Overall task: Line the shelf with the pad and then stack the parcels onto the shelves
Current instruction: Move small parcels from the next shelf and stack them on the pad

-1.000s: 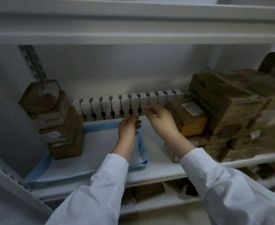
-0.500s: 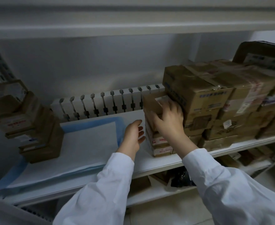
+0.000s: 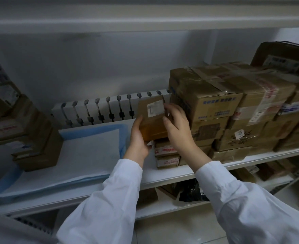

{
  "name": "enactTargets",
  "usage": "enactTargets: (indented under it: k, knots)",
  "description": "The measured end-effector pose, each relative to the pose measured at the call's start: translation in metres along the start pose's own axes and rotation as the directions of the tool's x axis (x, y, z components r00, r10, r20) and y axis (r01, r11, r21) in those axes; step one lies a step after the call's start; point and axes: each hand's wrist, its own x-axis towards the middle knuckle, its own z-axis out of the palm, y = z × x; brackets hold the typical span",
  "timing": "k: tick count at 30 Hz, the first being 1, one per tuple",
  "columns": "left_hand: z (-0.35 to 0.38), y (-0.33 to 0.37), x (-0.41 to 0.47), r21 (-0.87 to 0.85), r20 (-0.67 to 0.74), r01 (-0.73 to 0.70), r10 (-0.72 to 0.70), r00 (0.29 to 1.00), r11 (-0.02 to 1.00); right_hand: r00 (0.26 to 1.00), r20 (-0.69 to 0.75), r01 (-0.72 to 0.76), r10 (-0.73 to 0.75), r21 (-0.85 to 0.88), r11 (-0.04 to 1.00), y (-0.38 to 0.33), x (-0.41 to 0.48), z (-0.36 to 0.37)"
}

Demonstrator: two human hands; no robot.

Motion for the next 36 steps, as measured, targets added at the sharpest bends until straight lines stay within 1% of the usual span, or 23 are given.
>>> enactTargets:
  k: [2, 3, 5, 7, 9, 14, 17, 20, 25, 29, 32, 34, 35, 36]
  knots:
    - [-0.008, 0.001, 0.001, -0.037, -0.065, -0.047, 0.044, 0.997, 0.998, 0.999, 0.002, -0.053, 0.053, 0.004, 0.999, 0.001, 0.000, 0.004]
    - [-0.012, 0.001, 0.002, -0.071, -0.072, -0.058, 0.053, 0.996, 0.996, 0.995, 0.019, -0.093, 0.093, -0.034, 0.995, 0.003, 0.001, 0.007]
    - [-0.023, 0.002, 0.002, -0.144, -0.074, -0.068, 0.058, 0.996, 0.987, 0.972, 0.085, -0.203, 0.220, -0.171, 0.964, 0.010, 0.002, 0.014]
    - [-0.035, 0.003, 0.001, -0.196, -0.083, -0.078, 0.062, 0.995, 0.978, 0.913, 0.166, -0.293, 0.372, -0.365, 0.884, 0.016, 0.003, 0.022]
    - [-0.046, 0.002, 0.001, -0.227, -0.094, -0.077, 0.057, 0.994, 0.971, 0.876, 0.189, -0.290, 0.444, -0.529, 0.797, 0.021, 0.003, 0.029]
    - [-0.064, 0.001, 0.000, -0.307, -0.080, -0.070, 0.047, 0.996, 0.949, 0.851, 0.173, -0.243, 0.495, -0.706, 0.665, 0.028, 0.003, 0.045]
    - [-0.071, 0.002, 0.000, -0.383, -0.031, -0.064, 0.056, 0.998, 0.921, 0.866, 0.149, -0.194, 0.478, -0.781, 0.593, 0.029, 0.001, 0.050]
    - [-0.078, 0.002, 0.000, -0.433, 0.011, -0.040, 0.050, 0.999, 0.900, 0.880, 0.135, -0.162, 0.455, -0.815, 0.557, 0.031, -0.001, 0.052]
    - [-0.092, 0.001, 0.001, -0.429, 0.047, 0.001, 0.021, 0.999, 0.903, 0.898, 0.096, -0.168, 0.430, -0.828, 0.535, 0.031, -0.001, 0.056]
    - [-0.101, 0.007, 0.000, -0.430, 0.047, 0.000, 0.022, 0.999, 0.903, 0.925, 0.027, -0.214, 0.379, -0.789, 0.576, 0.028, 0.004, 0.057]
    - [-0.108, 0.014, -0.001, -0.436, 0.043, -0.041, 0.066, 0.997, 0.899, 0.956, -0.007, -0.205, 0.293, -0.731, 0.651, 0.026, 0.006, 0.058]
    - [-0.114, 0.020, -0.001, -0.443, 0.041, -0.071, 0.099, 0.994, 0.894, 0.971, -0.025, -0.204, 0.237, -0.603, 0.771, 0.024, 0.009, 0.060]
    - [-0.117, 0.022, -0.001, -0.448, 0.038, -0.086, 0.116, 0.993, 0.890, 0.975, -0.033, -0.209, 0.221, -0.480, 0.852, 0.024, 0.011, 0.062]
    - [-0.120, 0.025, -0.001, -0.455, 0.036, -0.101, 0.131, 0.991, 0.885, 0.976, -0.041, -0.214, 0.213, -0.321, 0.923, 0.023, 0.012, 0.065]
